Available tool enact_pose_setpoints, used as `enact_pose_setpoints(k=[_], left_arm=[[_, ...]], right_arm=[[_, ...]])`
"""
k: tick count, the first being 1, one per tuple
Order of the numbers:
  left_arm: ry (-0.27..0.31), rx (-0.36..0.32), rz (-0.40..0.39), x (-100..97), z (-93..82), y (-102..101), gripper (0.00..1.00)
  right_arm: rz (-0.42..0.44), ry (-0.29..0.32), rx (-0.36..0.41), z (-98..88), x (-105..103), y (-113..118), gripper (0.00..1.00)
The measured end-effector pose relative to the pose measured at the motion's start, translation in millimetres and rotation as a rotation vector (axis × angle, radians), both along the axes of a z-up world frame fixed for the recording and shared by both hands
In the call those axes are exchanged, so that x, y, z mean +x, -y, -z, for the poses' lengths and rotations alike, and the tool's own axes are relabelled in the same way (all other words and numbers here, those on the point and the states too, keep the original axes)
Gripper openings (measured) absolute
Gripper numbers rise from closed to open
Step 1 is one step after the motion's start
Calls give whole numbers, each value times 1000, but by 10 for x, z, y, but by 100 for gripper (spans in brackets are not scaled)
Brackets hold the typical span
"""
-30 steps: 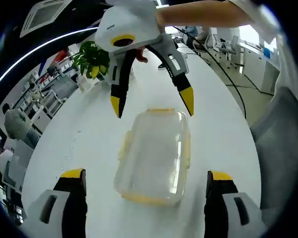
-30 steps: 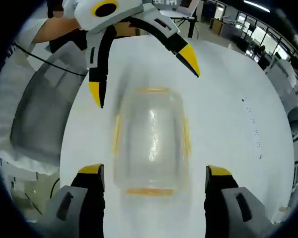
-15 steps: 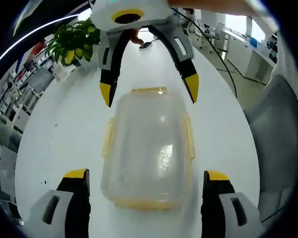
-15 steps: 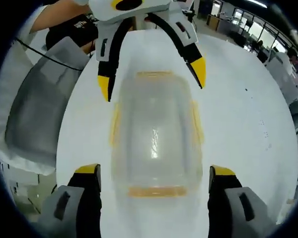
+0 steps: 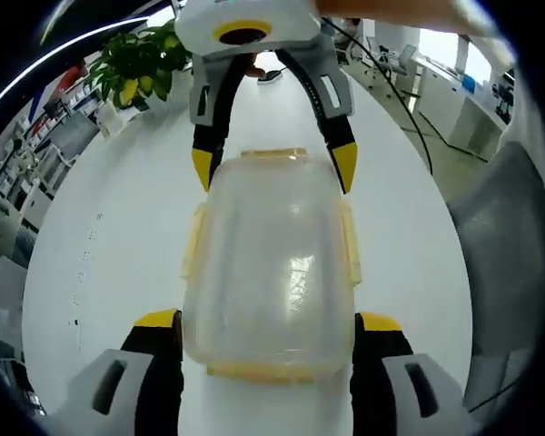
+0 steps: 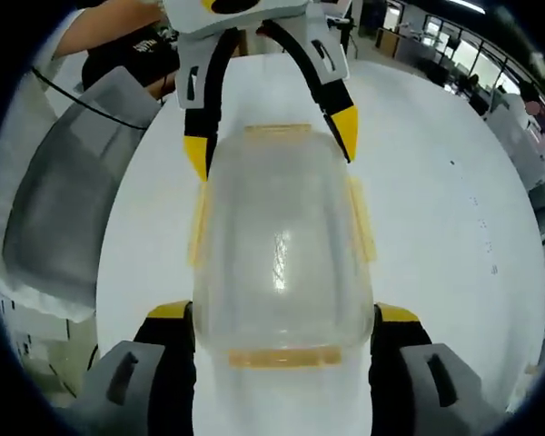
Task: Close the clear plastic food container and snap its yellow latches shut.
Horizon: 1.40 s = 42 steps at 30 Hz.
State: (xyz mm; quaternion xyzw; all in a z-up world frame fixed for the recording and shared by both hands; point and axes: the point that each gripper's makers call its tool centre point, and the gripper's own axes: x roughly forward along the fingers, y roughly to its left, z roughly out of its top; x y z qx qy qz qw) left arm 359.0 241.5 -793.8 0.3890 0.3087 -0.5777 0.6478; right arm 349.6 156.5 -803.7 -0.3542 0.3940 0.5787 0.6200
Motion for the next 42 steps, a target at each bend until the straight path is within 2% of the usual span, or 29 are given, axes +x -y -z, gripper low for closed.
enact_pose_setpoints(k=[4,9,14,21,27,30,34,42], left_arm=[[-1,-9,-2,-8,-2,-44,72],[1,8,-14,-24,6,-213,72],[4,20,-37,-61,10,-563,73],[2,33,-68,-128,8,-1057,73],[1,33,-89,-176,7,-1341,73],[4,31,-87,-172,4,-1396,73],[4,20,-73,-144,-2,-1389,73],[5,8,-33,-27,0,-1406,73]], right_arm=[[-2,-1,-9,5,0,-59,76],[-15,2,-28,11,7,-244,76],[-36,0,1,5,-12,-532,76],[-64,0,33,-6,-53,-1072,76],[-79,1,42,-7,-80,-1353,76],[-79,-1,48,-8,-74,-1421,76],[-67,-2,34,-5,-62,-1412,77],[-24,-17,53,0,4,-1436,77]])
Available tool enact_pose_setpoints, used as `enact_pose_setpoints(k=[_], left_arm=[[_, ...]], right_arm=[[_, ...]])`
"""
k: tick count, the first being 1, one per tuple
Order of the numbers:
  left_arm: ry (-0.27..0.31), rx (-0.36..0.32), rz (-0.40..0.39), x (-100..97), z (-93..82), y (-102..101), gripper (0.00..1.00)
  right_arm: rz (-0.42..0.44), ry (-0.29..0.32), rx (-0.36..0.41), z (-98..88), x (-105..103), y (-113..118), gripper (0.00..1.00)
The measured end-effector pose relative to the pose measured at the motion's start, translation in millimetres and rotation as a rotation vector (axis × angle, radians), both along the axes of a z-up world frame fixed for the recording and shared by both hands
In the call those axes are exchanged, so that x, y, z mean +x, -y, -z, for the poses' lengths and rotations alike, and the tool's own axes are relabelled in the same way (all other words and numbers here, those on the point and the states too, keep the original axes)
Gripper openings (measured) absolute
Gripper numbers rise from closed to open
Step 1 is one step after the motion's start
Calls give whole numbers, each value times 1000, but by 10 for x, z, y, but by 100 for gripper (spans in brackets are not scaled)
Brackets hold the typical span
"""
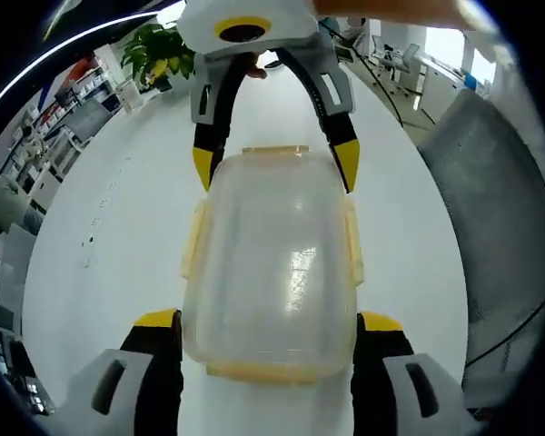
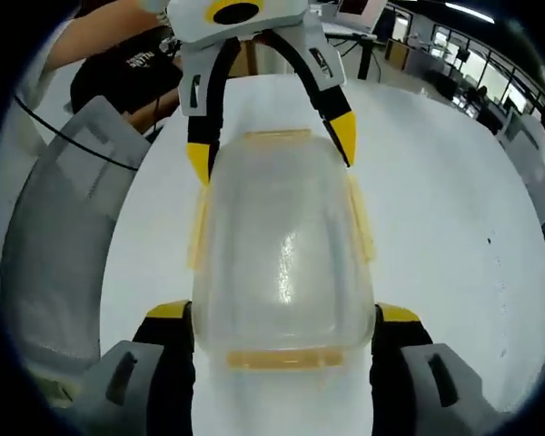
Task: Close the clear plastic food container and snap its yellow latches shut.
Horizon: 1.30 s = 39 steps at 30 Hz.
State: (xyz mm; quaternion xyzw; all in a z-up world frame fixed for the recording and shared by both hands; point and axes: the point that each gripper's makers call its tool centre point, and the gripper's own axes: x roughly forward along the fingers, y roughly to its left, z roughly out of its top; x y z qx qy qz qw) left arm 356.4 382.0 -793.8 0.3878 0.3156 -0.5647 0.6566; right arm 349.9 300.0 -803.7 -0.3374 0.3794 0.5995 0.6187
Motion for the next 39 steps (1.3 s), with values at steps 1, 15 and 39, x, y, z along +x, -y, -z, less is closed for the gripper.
enact_pose_setpoints(k=[1,15,39], left_arm=[[0,-6,2,30,-3,2,73],[-5,-34,8,441,20,26,74],[130,-260,22,571,-107,231,98]], right_arm=[[2,0,-2,5,26,-2,77],[18,-10,9,28,422,27,78],[46,52,-4,-10,555,152,81]])
